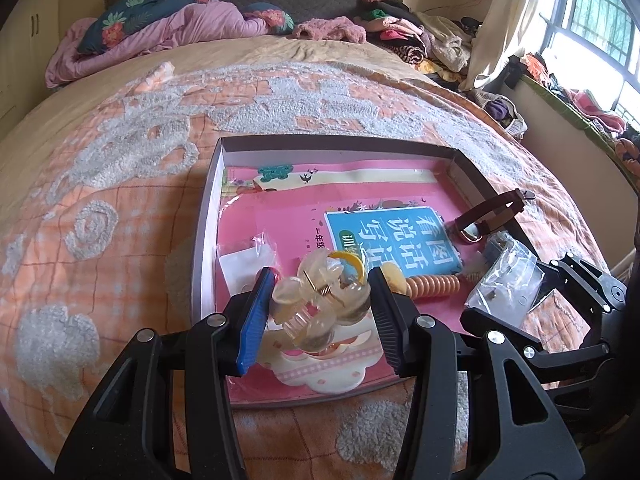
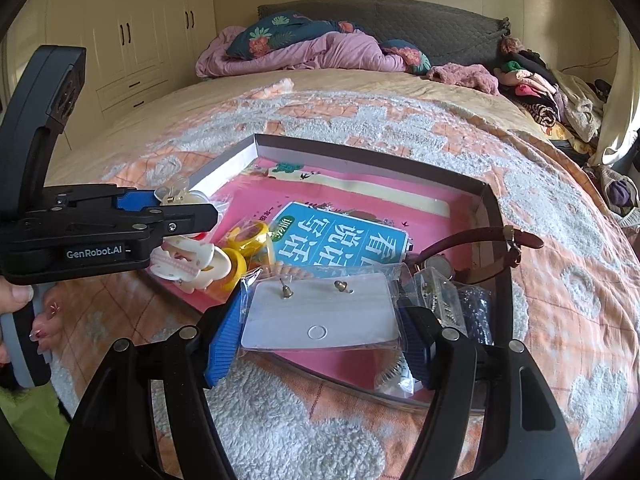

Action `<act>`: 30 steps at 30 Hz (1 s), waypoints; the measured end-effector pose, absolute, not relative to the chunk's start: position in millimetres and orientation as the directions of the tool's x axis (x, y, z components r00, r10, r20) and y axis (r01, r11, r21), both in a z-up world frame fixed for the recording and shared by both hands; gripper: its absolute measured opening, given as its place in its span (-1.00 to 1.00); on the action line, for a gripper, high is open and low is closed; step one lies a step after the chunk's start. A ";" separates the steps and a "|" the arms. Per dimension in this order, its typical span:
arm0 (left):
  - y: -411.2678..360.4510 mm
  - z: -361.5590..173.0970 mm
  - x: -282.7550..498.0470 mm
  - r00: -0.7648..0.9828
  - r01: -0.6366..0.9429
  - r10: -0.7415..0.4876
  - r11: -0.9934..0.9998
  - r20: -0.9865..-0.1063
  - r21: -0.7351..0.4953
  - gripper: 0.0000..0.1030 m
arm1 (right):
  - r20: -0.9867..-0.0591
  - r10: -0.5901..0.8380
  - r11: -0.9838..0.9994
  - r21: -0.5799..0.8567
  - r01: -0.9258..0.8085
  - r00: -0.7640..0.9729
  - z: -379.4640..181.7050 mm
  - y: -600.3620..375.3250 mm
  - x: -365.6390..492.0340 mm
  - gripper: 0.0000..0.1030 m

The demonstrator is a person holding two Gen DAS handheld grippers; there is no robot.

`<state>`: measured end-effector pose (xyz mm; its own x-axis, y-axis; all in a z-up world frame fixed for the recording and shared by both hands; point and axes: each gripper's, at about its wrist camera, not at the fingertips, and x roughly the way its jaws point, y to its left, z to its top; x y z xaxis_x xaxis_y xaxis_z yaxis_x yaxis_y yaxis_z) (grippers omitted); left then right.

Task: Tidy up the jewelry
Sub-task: 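Carry the earring card into the box and release while the left tool drops the flower clip inside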

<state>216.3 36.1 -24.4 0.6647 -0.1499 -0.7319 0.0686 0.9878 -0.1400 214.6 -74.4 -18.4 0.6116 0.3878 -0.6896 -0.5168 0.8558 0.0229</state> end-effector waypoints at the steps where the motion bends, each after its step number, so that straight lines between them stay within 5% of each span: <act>1: 36.5 -25.2 216.4 0.664 0.068 -0.152 0.987 -0.732 -0.144 -0.23 | -0.691 0.386 0.857 0.022 -0.515 0.612 -19.5 -74.1 215.3 0.32; 11: 38.3 -26.0 220.3 0.665 0.057 -0.149 0.987 -0.731 -0.149 -0.23 | -0.701 0.369 0.861 0.012 -0.508 0.610 -24.8 -70.3 221.5 0.38; 26: 36.6 -22.3 218.6 0.670 0.061 -0.149 0.987 -0.727 -0.146 -0.22 | -0.671 0.367 0.881 0.029 -0.472 0.644 -13.2 -83.0 209.3 0.87; 30: 34.2 -16.7 214.8 0.677 0.061 -0.143 0.988 -0.722 -0.140 -0.09 | -0.659 0.368 0.889 0.041 -0.456 0.657 -5.0 -92.0 202.5 0.90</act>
